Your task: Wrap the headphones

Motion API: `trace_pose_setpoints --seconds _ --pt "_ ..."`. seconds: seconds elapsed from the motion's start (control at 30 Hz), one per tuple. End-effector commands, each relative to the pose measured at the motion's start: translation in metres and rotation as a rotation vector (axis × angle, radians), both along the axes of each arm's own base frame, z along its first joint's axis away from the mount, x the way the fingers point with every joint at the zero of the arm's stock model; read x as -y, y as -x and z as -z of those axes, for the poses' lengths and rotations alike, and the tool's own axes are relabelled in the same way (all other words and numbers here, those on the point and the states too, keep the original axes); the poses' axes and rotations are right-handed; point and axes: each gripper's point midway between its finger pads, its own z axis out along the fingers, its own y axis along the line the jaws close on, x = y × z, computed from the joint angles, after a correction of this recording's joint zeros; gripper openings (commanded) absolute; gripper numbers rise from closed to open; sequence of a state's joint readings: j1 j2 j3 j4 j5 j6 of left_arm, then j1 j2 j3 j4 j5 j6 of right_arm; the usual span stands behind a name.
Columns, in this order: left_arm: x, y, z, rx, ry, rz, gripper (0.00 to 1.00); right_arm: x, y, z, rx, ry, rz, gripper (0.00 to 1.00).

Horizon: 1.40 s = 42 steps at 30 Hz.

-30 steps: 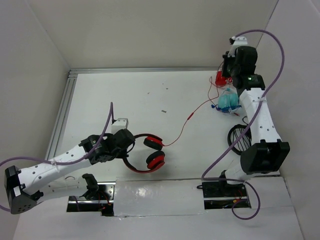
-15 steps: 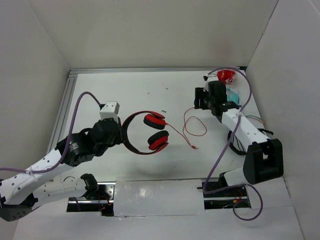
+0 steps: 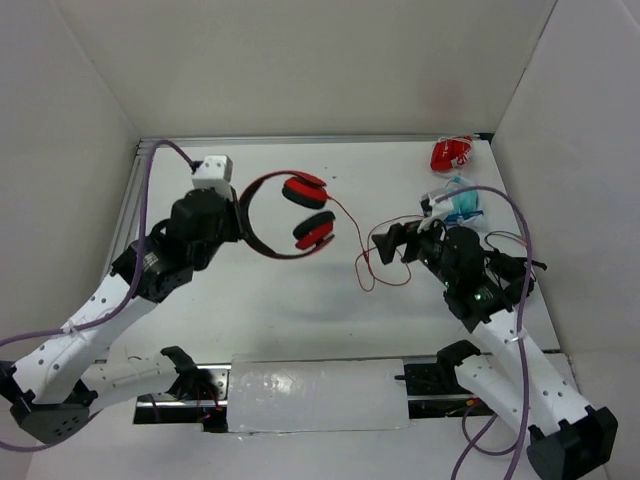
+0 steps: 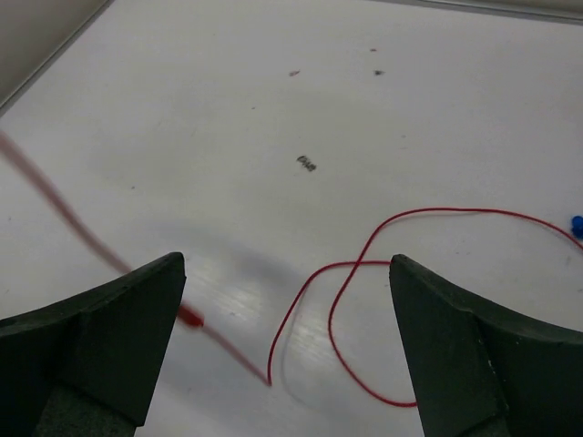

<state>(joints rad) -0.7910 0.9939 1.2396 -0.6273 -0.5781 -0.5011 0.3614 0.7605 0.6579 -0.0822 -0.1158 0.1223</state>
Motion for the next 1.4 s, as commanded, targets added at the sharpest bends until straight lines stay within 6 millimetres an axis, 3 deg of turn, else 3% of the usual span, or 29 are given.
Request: trace_pose_setpoints --seconds 0.0,0.03,0.07,0.13,0.2,0.27,0.33,0.47,0.5,0.53,0.63,0.67,0.7,0.8,0.9,0.93,1.0,1.03,1.07,1.13,1.2,1.37 --pt "-0.007 -0.035 -0.066 0.179 0.138 0.018 0.00 -0.019 0.026 0.003 0.048 -0.074 -0.105 1.00" --pt "-0.008 -0.040 -0.067 0.168 0.147 0.029 0.00 -0.023 0.030 -0.001 0.077 -0.096 -0.120 1.00" --pt "-0.015 -0.047 -0.068 0.163 0.162 0.036 0.00 -0.024 0.033 0.013 0.060 -0.099 -0.120 1.00" --pt "-0.015 -0.056 -0.078 0.176 0.168 0.059 0.00 -0.028 0.035 0.015 0.080 -0.113 -0.138 1.00" --pt "-0.014 -0.063 -0.085 0.169 0.178 0.093 0.00 -0.036 0.033 0.027 0.065 -0.092 -0.167 1.00" --pt "-0.015 -0.065 -0.095 0.184 0.186 0.101 0.00 -0.045 0.029 0.027 0.075 -0.075 -0.190 1.00" --pt "-0.016 -0.065 -0.100 0.197 0.190 0.102 0.00 -0.051 0.020 0.038 0.057 -0.044 -0.183 1.00" --pt "-0.020 -0.060 -0.114 0.227 0.206 0.107 0.00 -0.069 0.000 0.042 0.129 0.002 -0.224 1.00" --pt "-0.020 -0.058 -0.117 0.231 0.211 0.116 0.00 -0.077 -0.005 0.054 0.102 0.024 -0.252 1.00" --pt "-0.020 -0.056 -0.122 0.242 0.215 0.124 0.00 -0.080 -0.011 0.052 0.130 0.033 -0.256 1.00" --pt "-0.020 -0.052 -0.137 0.268 0.216 0.143 0.00 -0.096 -0.023 0.072 0.094 0.108 -0.289 1.00" --pt "-0.022 -0.054 -0.138 0.264 0.212 0.132 0.00 -0.104 -0.031 0.064 0.109 0.122 -0.284 1.00" --pt "-0.023 -0.052 -0.143 0.267 0.211 0.129 0.00 -0.106 -0.038 0.084 0.058 0.160 -0.276 1.00" --pt "-0.023 -0.050 -0.151 0.282 0.217 0.142 0.00 -0.121 -0.051 0.086 0.060 0.155 -0.298 0.99" --pt "-0.022 -0.046 -0.154 0.289 0.228 0.158 0.00 -0.133 -0.057 0.073 0.122 0.111 -0.322 0.78" --pt "-0.022 -0.045 -0.154 0.290 0.228 0.160 0.00 -0.136 -0.056 0.068 0.142 0.098 -0.339 0.54" --pt "-0.022 -0.050 -0.147 0.273 0.235 0.151 0.00 -0.143 -0.053 0.052 0.199 0.072 -0.380 0.30" --pt "-0.021 -0.054 -0.141 0.255 0.238 0.144 0.00 -0.150 -0.046 0.048 0.213 0.058 -0.430 0.05" --pt "-0.022 -0.058 -0.136 0.239 0.239 0.134 0.00 -0.152 -0.044 0.040 0.229 0.045 -0.441 0.00" --pt "-0.030 -0.073 -0.122 0.189 0.252 0.067 0.00 -0.152 -0.035 0.037 0.215 0.033 -0.463 0.00" --pt "-0.037 -0.090 -0.106 0.132 0.297 -0.006 0.00 -0.150 -0.019 0.048 0.160 0.025 -0.468 0.00" --pt "-0.050 -0.115 -0.087 0.060 0.352 -0.074 0.00 -0.141 0.013 0.054 0.130 0.000 -0.464 0.00"
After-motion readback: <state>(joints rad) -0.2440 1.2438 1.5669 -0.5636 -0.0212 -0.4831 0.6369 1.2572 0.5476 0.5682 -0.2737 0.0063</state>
